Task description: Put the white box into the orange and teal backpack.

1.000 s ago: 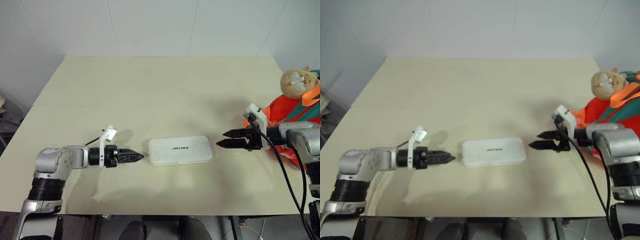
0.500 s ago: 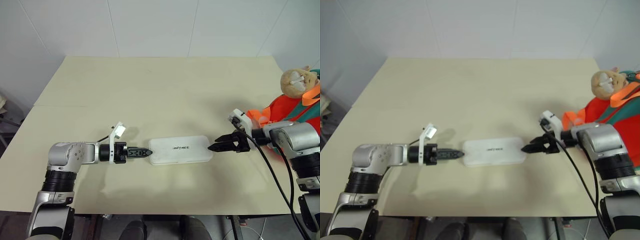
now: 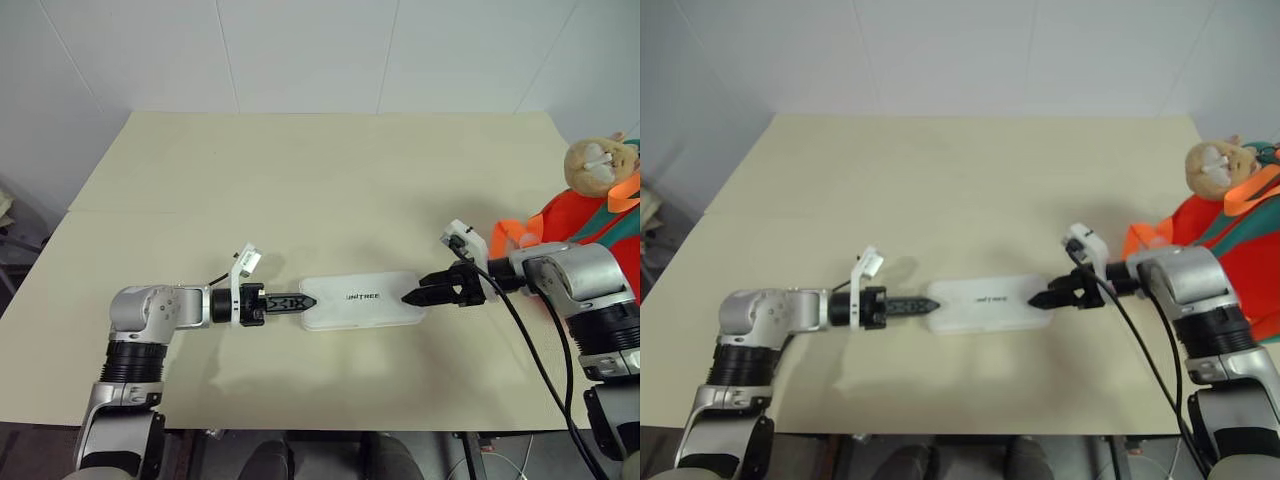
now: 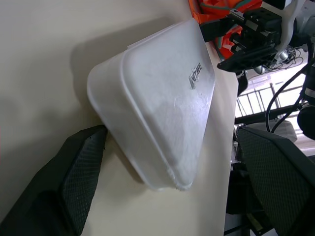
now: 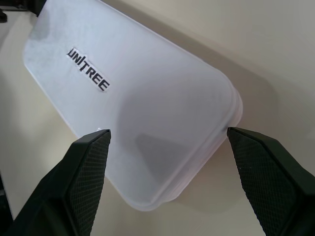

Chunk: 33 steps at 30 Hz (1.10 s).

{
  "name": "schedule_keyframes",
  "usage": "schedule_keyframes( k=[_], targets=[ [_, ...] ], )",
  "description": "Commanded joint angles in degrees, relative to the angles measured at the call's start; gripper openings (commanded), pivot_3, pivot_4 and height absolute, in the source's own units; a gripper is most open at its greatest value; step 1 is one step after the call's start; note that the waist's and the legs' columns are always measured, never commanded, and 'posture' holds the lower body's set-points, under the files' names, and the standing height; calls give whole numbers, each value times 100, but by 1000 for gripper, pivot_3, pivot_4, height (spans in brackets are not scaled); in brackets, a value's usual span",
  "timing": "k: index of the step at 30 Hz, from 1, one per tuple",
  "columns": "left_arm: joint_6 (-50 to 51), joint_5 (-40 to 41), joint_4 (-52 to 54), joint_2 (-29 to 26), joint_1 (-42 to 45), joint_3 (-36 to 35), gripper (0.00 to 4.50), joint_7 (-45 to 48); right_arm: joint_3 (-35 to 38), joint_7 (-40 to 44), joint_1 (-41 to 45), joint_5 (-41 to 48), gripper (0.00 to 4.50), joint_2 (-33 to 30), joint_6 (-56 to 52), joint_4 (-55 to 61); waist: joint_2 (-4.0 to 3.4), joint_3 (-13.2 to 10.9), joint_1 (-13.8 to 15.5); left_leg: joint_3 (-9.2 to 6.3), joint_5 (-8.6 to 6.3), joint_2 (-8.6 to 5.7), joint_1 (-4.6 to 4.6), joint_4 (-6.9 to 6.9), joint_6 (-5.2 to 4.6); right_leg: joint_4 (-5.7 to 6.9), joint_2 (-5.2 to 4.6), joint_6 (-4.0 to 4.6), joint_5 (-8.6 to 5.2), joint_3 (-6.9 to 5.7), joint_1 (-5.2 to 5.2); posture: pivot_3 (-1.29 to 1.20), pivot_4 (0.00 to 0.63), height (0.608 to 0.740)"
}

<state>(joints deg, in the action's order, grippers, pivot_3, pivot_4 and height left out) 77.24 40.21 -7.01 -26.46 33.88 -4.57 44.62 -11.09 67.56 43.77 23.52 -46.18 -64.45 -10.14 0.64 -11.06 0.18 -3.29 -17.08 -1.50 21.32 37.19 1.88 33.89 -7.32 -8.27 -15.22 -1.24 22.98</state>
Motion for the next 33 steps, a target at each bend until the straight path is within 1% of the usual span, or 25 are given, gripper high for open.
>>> schedule_keyframes(
  k=[1, 7, 16, 24, 25, 27, 29, 33],
  targets=[
    [261, 47, -121, 118, -14, 152, 4488, -85, 10, -9, 62, 166, 4500, 82, -130, 268, 0, 0, -1, 0, 0, 0, 0, 0, 0, 0, 0, 0, 0, 0, 0, 0, 150, 740],
    [322, 43, -245, 297, 103, 114, 4488, -179, 75, -134, 9, 264, 4500, 293, -224, 406, 0, 0, 3, 0, 0, -2, 0, 2, 0, 2, -1, -1, 1, 0, 0, 0, 150, 740],
    [428, 77, -339, 387, 168, 84, 4488, -180, 114, -273, -91, 352, 4500, 452, -147, 467, 0, 0, 2, 0, 0, -4, 0, 1, 0, 0, -3, -2, 1, 1, 0, 0, 150, 740],
    [517, 85, -401, 235, 231, 158, 4488, 5, 40, -88, -208, 350, 4500, 331, 123, 472, 0, 0, -16, 2, 0, -3, 0, -1, 0, -1, -1, -3, 1, 1, 0, 0, 150, 740],
    [517, 81, -418, 215, 246, 161, 4097, 25, 27, -41, -234, 339, 4500, 292, 166, 474, 0, 0, -16, 2, 0, -3, 0, -1, 0, -2, -1, -3, 1, 1, 0, 0, 150, 740],
    [536, 93, -472, 168, 292, 148, 3604, 71, -12, 110, -306, 319, 4500, 174, 272, 483, 0, 0, -17, 3, 0, -3, 1, -3, 0, -3, -2, -3, 2, 1, 1, 0, 150, 740],
    [561, 126, -487, 96, 323, 181, 2902, 167, -37, 223, -363, 301, 4500, 77, 350, 491, 0, 0, -23, 3, -1, -3, 3, -3, -1, -4, -1, -3, 2, 1, 4, 0, 150, 740],
    [667, 195, -463, -3, 344, 175, 1713, 275, -104, 433, -536, 236, 4500, -147, 570, 540, 1, 0, -21, 6, -1, -2, 13, -1, -1, 0, -1, -3, 2, 3, 18, 0, 150, 740]
  ],
)
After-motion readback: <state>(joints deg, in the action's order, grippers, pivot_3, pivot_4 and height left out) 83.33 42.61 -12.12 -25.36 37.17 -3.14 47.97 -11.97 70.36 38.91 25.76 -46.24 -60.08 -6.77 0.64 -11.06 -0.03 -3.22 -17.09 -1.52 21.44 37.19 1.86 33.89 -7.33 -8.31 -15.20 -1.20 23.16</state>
